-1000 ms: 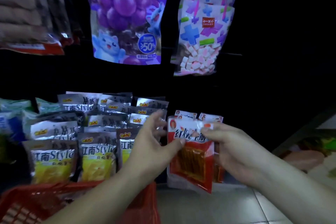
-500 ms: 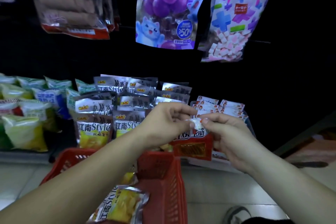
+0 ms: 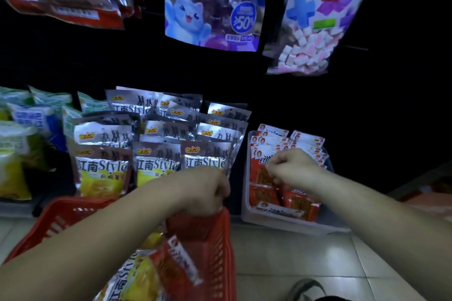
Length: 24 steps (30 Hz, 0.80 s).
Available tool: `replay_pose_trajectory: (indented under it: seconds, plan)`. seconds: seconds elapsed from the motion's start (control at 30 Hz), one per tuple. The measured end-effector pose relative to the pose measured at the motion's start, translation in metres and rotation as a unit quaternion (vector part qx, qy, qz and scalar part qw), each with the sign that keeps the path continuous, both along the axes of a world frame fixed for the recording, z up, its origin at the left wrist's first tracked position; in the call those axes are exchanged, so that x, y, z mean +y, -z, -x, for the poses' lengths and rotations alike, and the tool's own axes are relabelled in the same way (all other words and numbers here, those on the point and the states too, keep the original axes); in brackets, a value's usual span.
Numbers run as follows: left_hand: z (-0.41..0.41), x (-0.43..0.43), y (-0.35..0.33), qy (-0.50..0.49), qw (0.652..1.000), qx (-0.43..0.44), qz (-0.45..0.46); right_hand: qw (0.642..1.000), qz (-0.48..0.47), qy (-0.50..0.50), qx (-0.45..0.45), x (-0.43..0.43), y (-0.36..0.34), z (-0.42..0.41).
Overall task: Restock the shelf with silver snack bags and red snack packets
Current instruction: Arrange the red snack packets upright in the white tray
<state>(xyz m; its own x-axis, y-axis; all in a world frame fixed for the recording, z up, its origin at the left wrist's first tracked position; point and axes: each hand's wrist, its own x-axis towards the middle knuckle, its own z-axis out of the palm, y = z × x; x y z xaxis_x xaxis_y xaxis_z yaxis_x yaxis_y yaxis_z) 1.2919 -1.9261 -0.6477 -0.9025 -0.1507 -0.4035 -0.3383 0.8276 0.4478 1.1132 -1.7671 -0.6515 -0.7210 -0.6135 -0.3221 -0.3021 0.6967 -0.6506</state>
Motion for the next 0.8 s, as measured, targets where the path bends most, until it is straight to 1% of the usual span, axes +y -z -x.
replay_pose_trajectory:
  seconds: [0.07,0.1,0.17,0.3,0.4,0.47,0.63,0.73,0.8]
  plan:
    - [0.025,0.005,0.007,-0.059,0.993,0.082,-0.058,0.998,-0.017,-0.018,0.056,-0.001,0.014,0.029]
    - [0.038,0.007,0.011,-0.072,0.987,0.109,-0.09,0.996,-0.027,-0.027,0.083,-0.001,0.022,0.044]
    - [0.064,0.013,0.024,-0.086,0.979,0.136,-0.128,0.991,-0.04,-0.049,0.121,-0.003,0.038,0.07]
    - [0.108,0.019,0.065,-0.128,0.97,0.146,-0.149,0.983,-0.063,-0.059,0.16,-0.009,0.077,0.112]
    - [0.134,0.021,0.1,-0.162,0.964,0.14,-0.157,0.982,-0.092,-0.06,0.152,-0.017,0.11,0.132]
    - [0.147,0.021,0.116,-0.173,0.962,0.143,-0.157,0.977,-0.115,-0.069,0.166,-0.022,0.126,0.142]
    - [0.169,0.017,0.134,-0.222,0.947,0.161,-0.168,0.944,-0.191,-0.098,0.249,-0.028,0.143,0.153]
    - [0.177,0.013,0.142,-0.234,0.94,0.175,-0.179,0.914,-0.182,-0.106,0.346,-0.027,0.146,0.156]
    - [0.179,0.012,0.144,-0.245,0.935,0.186,-0.177,0.896,-0.182,-0.111,0.39,-0.027,0.148,0.159]
